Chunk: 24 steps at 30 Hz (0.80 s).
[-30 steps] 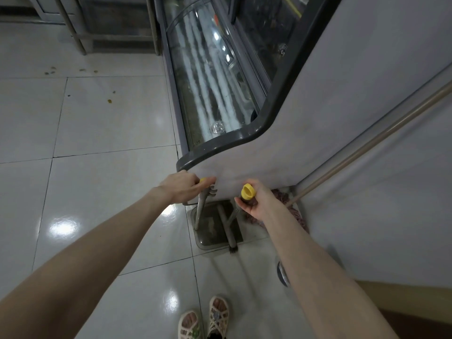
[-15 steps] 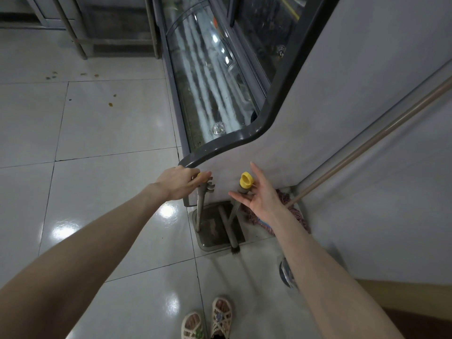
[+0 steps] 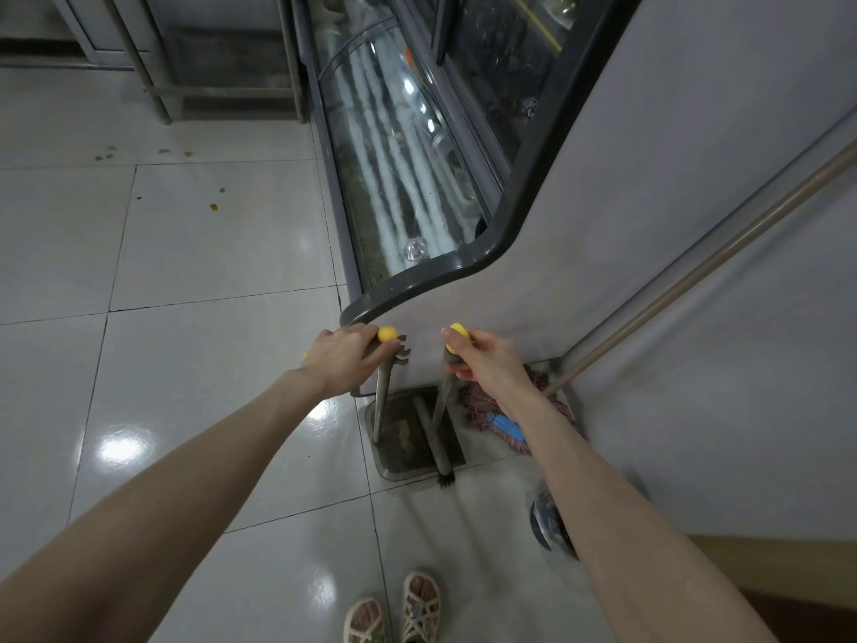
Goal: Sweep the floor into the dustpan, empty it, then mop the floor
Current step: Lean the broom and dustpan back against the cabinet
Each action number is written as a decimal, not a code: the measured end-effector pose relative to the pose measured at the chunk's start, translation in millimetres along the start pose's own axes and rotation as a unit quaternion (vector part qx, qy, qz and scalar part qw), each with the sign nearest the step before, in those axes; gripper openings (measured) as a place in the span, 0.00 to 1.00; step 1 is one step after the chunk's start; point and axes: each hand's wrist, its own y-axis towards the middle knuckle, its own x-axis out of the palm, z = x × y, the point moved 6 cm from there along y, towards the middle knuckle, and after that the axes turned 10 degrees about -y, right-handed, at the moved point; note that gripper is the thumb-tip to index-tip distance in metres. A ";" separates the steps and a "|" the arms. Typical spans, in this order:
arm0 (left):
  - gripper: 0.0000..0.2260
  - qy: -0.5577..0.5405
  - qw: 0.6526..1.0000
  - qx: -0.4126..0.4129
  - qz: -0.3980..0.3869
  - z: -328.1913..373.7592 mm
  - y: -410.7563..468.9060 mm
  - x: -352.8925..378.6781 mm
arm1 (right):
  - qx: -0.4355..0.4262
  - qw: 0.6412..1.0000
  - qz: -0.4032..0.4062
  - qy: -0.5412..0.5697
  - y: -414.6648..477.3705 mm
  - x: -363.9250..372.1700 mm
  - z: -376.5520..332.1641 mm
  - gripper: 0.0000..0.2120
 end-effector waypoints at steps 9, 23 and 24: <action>0.16 -0.002 0.999 -0.046 0.016 -4.5 -4.0 2.2 | -0.037 0.999 -0.007 -0.027 12.6 8.9 5.0 0.05; 0.18 -0.023 0.998 -0.036 0.044 -9.6 -3.8 8.5 | -0.059 0.996 -0.011 -0.059 49.2 20.3 12.2 0.06; 0.18 -0.022 0.998 -0.037 0.045 -10.0 -4.3 8.6 | -0.063 0.996 -0.008 -0.060 48.8 18.1 9.3 0.06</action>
